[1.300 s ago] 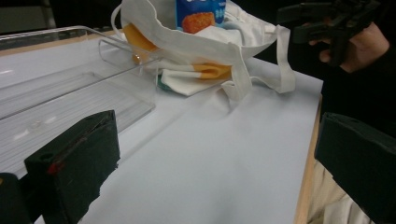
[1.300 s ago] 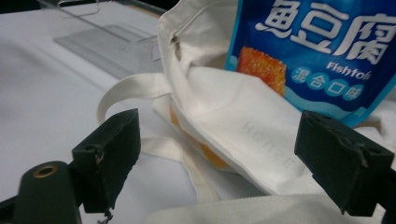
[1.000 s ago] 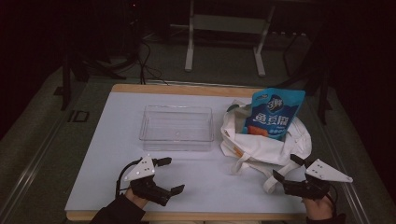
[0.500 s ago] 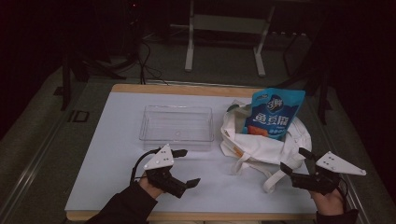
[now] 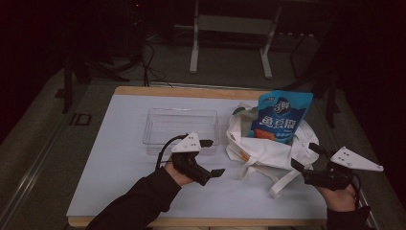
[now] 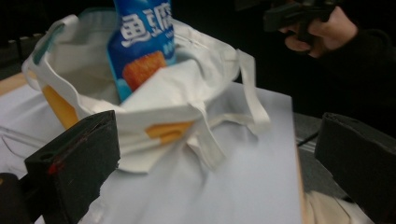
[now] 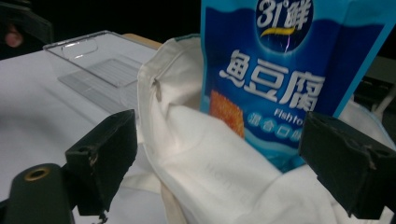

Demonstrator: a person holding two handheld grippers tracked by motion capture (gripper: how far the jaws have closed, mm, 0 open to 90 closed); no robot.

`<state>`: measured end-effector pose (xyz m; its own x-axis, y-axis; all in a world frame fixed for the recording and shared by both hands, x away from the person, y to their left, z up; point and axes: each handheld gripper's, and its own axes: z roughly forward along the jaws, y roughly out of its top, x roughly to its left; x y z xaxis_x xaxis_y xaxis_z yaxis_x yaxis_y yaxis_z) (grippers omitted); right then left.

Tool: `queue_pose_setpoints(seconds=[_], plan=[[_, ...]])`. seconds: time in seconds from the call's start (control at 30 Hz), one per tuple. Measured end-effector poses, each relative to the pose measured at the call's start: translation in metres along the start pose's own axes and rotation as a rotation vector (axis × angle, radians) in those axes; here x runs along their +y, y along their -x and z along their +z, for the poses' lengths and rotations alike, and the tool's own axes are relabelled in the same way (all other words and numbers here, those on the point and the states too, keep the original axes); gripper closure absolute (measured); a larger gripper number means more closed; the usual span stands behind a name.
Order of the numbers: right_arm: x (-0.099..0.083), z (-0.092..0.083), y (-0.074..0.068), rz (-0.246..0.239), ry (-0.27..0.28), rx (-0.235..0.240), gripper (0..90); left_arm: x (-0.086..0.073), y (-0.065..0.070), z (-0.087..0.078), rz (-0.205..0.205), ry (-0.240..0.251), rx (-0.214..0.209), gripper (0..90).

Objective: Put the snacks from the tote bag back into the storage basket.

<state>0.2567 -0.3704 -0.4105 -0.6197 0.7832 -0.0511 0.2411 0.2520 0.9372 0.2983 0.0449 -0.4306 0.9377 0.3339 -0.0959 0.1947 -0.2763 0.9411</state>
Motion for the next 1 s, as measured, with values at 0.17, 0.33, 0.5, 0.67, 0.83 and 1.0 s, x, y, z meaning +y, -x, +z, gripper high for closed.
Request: queue_pose_setpoints(seconds=[0.17,0.33,0.5,0.67,0.83,1.0], plan=[[0.007,0.004,0.005,-0.022,0.007,-0.006,11.8,0.012,-0.012,0.011,-0.003,0.027,0.002,0.5],[0.015,0.011,0.012,-0.035,0.000,0.002,11.7,0.024,-0.019,0.026,0.023,0.032,0.001,0.5],[0.023,0.017,0.021,-0.036,0.004,0.009,12.8,0.035,-0.028,0.041,0.030,0.044,-0.009,0.5],[0.030,0.023,0.031,-0.061,0.001,0.006,13.3,0.048,-0.035,0.058,0.061,0.041,-0.010,0.6],[0.036,0.030,0.043,-0.053,0.004,0.017,14.3,0.059,-0.045,0.078,0.066,0.021,-0.018,0.6],[0.039,0.037,0.053,-0.047,0.009,0.017,14.3,0.066,-0.053,0.094,0.080,0.014,0.001,0.6]])
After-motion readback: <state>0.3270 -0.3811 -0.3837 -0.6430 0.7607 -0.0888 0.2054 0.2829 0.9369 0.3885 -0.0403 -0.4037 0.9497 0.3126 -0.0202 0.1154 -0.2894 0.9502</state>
